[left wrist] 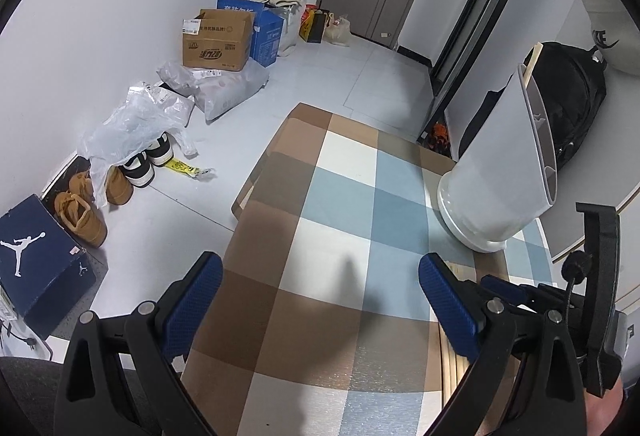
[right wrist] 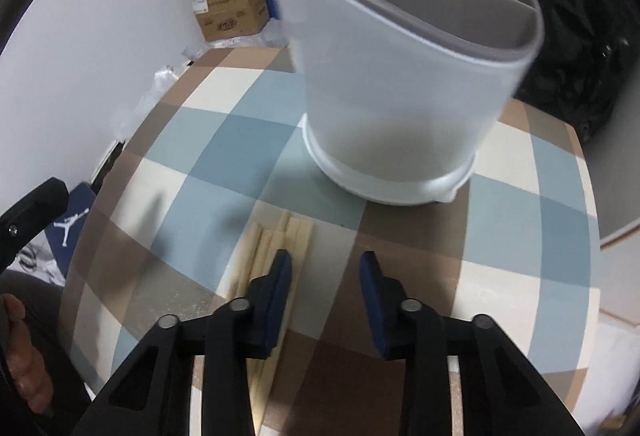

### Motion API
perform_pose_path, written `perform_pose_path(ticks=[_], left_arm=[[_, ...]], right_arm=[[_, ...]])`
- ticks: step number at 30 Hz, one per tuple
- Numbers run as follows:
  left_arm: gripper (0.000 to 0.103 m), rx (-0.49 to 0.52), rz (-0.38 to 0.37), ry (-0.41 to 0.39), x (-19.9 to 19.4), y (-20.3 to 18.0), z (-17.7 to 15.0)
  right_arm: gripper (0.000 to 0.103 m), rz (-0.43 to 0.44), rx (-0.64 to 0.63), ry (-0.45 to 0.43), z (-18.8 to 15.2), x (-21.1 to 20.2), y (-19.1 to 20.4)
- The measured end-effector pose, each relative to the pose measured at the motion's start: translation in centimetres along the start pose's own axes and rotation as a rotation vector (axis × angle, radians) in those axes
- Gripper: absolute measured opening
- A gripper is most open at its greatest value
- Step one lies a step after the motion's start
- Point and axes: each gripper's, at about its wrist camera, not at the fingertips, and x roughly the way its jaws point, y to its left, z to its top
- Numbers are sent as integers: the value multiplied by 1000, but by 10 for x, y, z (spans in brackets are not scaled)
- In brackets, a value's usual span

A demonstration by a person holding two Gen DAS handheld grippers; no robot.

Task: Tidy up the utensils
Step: 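Move the right tool back down to the chopstick bundle, then close the right tool on another wooden chopstick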

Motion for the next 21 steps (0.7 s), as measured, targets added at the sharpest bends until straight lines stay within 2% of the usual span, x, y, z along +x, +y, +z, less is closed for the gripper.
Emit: perform_pose_path(ticks=[3,10,16,21], left_arm=[[96,-2,-4,2,0,2,1],[96,-16,-7,-1,-1,7,2],[96,-14,-19,-3,-1,5,4],[96,3,-14,-1,-1,4,2]], right_arm=[[27,-27,-17,3,3,0,4],[12,-42,9,44,1,3,-12],[17,-34,26,45,3,1,-11],[17,-53,-8,20,9,5,0]])
